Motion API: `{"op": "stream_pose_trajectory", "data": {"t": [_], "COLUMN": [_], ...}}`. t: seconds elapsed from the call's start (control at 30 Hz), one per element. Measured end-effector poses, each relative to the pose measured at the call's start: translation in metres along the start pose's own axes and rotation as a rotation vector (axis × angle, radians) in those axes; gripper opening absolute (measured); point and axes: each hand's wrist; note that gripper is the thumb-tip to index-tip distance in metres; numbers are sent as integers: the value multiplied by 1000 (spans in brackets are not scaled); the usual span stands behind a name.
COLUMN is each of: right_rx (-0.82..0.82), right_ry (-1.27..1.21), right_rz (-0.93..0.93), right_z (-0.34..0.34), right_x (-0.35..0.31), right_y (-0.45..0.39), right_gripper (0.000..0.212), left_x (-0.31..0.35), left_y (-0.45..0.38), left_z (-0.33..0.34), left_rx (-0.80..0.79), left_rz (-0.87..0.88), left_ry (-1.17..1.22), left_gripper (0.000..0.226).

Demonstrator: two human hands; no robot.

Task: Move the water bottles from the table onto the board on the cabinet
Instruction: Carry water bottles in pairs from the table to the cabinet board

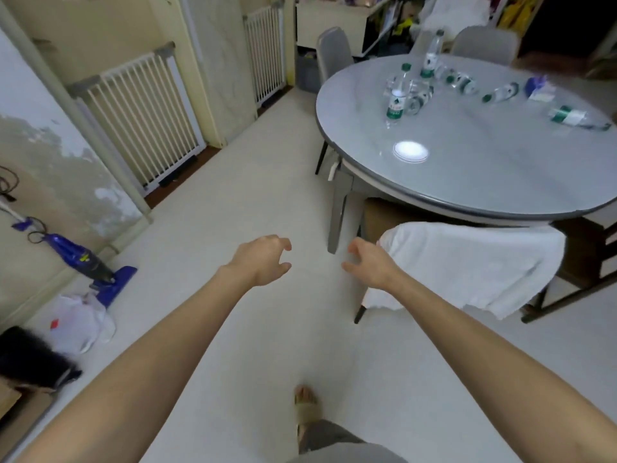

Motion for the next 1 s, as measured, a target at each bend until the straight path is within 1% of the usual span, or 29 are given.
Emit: {"op": "stream_pose_trajectory", "data": {"t": [0.17,0.3,0.37,0.47,0.57,0.67,0.83,0.9,1.0], "right_rx": [29,27,64,127,161,227,317,389,543], "right_ry": [16,-12,-17,-44,-89,-133,-204,-264,-374], "right_rz": [33,96,128,213,334,445,625,686,722], "right_z": [-23,-30,-30,-32,-41,-55,-70,-77,-88], "right_x": [-19,-28,-27,-21,-13,2,40,61,93], "right_y": [-141,-238,-287,-354,-410,-457,-515,-541,-586], "right_gripper": [33,29,30,36,34,37,42,46,58], "left_x": [-44,-83,-101,-119,-126,-117,-71,-48,-18], "left_y": [-130,-234,-293,-378,-462,-545,-653,-694,-757], "left_z": [-35,-48,-51,-55,-69,-79,-73,-64,-46], "left_rx": [40,13,7,-13,-83,-114,-165,-202,-240], "left_rz": [28,59,88,164,248,353,519,564,610], "left_ry": [43,40,32,19,-11,-53,-2,-20,-41], "left_gripper": [42,42,42,42,44,45,41,43,44]}}
Point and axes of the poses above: each hand's wrist, its own y-axis away from the middle knuckle, its own z-axis out of the palm, x = y × z, and after that the axes turned 10 degrees about x, right-handed
